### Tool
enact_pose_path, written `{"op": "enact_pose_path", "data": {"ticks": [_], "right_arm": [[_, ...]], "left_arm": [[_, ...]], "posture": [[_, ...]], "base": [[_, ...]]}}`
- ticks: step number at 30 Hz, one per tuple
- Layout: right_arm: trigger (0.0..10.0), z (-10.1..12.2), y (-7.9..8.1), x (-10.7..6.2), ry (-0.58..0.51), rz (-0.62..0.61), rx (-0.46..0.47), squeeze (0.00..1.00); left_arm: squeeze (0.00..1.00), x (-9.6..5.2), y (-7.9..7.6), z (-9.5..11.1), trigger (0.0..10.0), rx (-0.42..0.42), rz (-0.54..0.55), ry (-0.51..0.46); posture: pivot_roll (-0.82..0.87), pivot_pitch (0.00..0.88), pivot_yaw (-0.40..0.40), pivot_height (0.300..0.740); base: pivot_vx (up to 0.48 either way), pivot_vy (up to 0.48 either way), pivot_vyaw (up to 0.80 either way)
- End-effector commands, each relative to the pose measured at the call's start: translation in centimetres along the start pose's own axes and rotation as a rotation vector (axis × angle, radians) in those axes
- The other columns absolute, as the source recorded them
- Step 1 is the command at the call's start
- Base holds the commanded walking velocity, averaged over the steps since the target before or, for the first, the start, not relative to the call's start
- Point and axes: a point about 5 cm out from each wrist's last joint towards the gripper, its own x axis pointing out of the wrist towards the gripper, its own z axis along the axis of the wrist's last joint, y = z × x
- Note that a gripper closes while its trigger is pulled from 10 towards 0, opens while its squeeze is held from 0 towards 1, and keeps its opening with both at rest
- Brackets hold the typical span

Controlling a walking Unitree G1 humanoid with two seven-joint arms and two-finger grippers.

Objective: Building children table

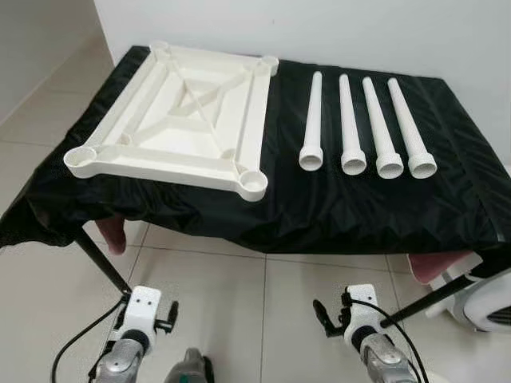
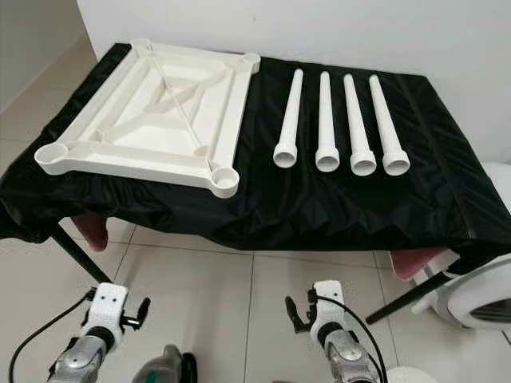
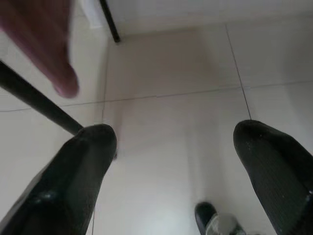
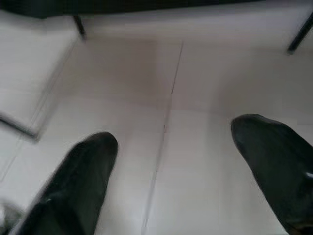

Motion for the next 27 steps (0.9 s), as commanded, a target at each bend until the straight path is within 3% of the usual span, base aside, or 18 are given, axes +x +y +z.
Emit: {"op": "enact_pose_path", "data": {"ticks": [1, 7, 12, 16, 17, 19, 20, 21, 22, 26, 27], "right_arm": [[10.0, 1.3, 0.0, -0.6, -0.107, 0.026, 0.022, 0.00], [10.0, 2.8, 0.3, -1.5, -0.179, 0.116, 0.036, 0.00], [10.0, 8.2, -0.1, -3.6, -0.301, 0.389, -0.019, 0.00], [10.0, 9.2, -0.1, -3.7, -0.320, 0.415, -0.028, 0.00], [10.0, 10.7, 0.1, -3.6, -0.348, 0.457, -0.041, 0.00], [10.0, 13.7, 0.4, -2.7, -0.430, 0.462, -0.039, 0.00], [10.0, 13.7, 0.4, -2.7, -0.430, 0.462, -0.039, 0.00], [10.0, 16.0, 0.6, -1.5, -0.510, 0.414, -0.004, 0.00], [10.0, 16.8, 0.7, -0.9, -0.537, 0.391, 0.015, 0.00], [10.0, 17.7, 0.8, -0.2, -0.563, 0.362, 0.034, 0.00], [10.0, 19.7, 1.0, 0.9, -0.612, 0.306, 0.075, 0.00]], "left_arm": [[0.00, -0.6, -0.7, 1.3, 10.0, -0.013, -0.164, -0.090], [0.00, -1.7, -1.5, 2.9, 10.0, 0.016, -0.274, -0.170], [0.00, -3.4, -1.3, 7.2, 10.0, 0.112, -0.519, -0.256], [0.00, -3.4, -1.1, 8.1, 10.0, 0.135, -0.545, -0.272], [0.00, -3.4, -0.9, 9.6, 10.0, 0.146, -0.580, -0.295], [0.00, -2.4, -0.4, 12.6, 10.0, 0.139, -0.582, -0.351], [0.00, -2.4, -0.4, 12.6, 10.0, 0.139, -0.582, -0.351], [0.00, -1.1, 0.0, 15.3, 10.0, 0.075, -0.541, -0.409], [0.00, -0.6, 0.1, 16.4, 10.0, 0.041, -0.523, -0.431], [0.00, 0.2, 0.3, 17.6, 10.0, -0.001, -0.495, -0.454], [0.00, 1.6, 1.0, 19.9, 10.0, -0.041, -0.446, -0.484]], "posture": [[0.01, 0.058, -0.006, 0.740], [0.00, 0.066, -0.002, 0.740], [0.00, 0.076, 0.000, 0.740], [0.00, 0.076, -0.002, 0.740], [0.00, 0.078, -0.002, 0.740], [0.01, 0.078, -0.003, 0.740], [0.01, 0.078, -0.003, 0.740], [0.01, 0.078, -0.007, 0.740], [0.01, 0.078, -0.007, 0.740], [0.01, 0.074, -0.009, 0.740], [0.02, 0.067, -0.015, 0.740]], "base": [[0.000, 0.000, 0.00], [0.000, 0.000, 0.00], [0.000, 0.000, 0.00], [0.000, 0.000, 0.00], [0.000, 0.000, 0.00], [0.000, 0.000, 0.00], [0.000, 0.000, 0.00], [0.000, 0.000, 0.00], [0.000, 0.000, 0.00], [0.000, 0.000, 0.00], [0.000, 0.000, 0.00]]}}
